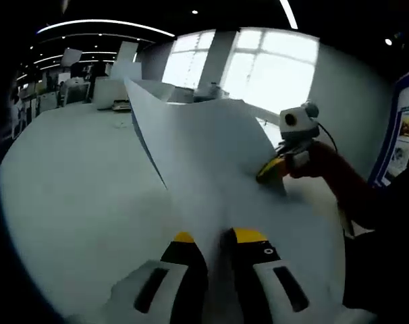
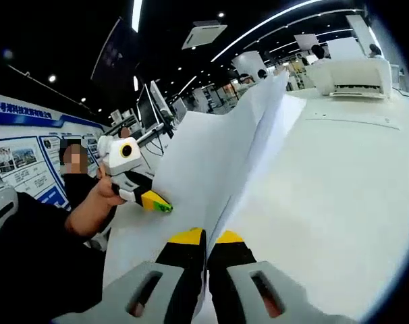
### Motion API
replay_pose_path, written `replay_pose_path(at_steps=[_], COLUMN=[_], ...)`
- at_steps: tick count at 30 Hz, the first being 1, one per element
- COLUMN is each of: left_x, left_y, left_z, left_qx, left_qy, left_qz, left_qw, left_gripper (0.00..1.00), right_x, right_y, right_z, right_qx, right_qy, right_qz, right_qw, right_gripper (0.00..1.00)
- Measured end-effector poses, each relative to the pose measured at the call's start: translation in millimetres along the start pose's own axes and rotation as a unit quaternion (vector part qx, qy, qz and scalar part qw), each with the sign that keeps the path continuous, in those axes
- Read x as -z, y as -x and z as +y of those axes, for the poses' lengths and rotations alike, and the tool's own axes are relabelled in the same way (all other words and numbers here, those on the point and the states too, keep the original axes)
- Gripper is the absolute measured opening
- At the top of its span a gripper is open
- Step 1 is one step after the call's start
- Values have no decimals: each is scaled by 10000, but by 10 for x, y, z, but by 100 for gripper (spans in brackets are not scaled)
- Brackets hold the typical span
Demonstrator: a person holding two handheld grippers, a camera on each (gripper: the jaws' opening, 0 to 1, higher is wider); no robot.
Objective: Organize the stack of printing papers by aligning and flattening the scattered papers on the table
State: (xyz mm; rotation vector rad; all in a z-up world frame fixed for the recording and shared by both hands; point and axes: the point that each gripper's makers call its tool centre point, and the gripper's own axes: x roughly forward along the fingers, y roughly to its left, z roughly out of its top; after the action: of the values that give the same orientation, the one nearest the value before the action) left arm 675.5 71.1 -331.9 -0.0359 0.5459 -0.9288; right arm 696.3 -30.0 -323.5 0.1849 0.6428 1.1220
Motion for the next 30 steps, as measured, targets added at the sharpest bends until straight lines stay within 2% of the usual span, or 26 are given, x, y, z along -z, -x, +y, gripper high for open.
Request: replay_pose_path(at_steps=[5, 9, 12, 16, 19, 24, 30], left_x=[21, 33, 38, 39, 40, 71, 49], left_y=[-12, -24, -36, -8, 67, 127, 191], left_z=[53, 96, 130, 266, 327, 335, 333], left_qx=[-54, -78, -129, -487, -688, -655, -718], left_qy=[21, 39, 29, -151, -251, -254, -269], left_qz=[27, 27, 27, 47, 62, 139, 64], left_qw=[10000, 10000, 9999, 9987, 9973, 9974, 9970], left_gripper=[19, 20, 23, 28, 28, 27, 28], right_x=[50, 109, 124, 170, 182, 186, 224], right_y=[-23, -37, -39, -47, -44, -41, -49], right_z=[-30, 66, 51, -12, -64, -41, -46], right_qx=[57, 113, 144, 279, 314, 322, 326], right_qy=[-16, 3, -19, -51, -33, 123, 108], right_qz=[55, 88, 116, 211, 243, 330, 389], right_qw=[10000, 9999, 9998, 9994, 9992, 9989, 9987], right_gripper=[0, 0, 0, 0, 0, 0, 0])
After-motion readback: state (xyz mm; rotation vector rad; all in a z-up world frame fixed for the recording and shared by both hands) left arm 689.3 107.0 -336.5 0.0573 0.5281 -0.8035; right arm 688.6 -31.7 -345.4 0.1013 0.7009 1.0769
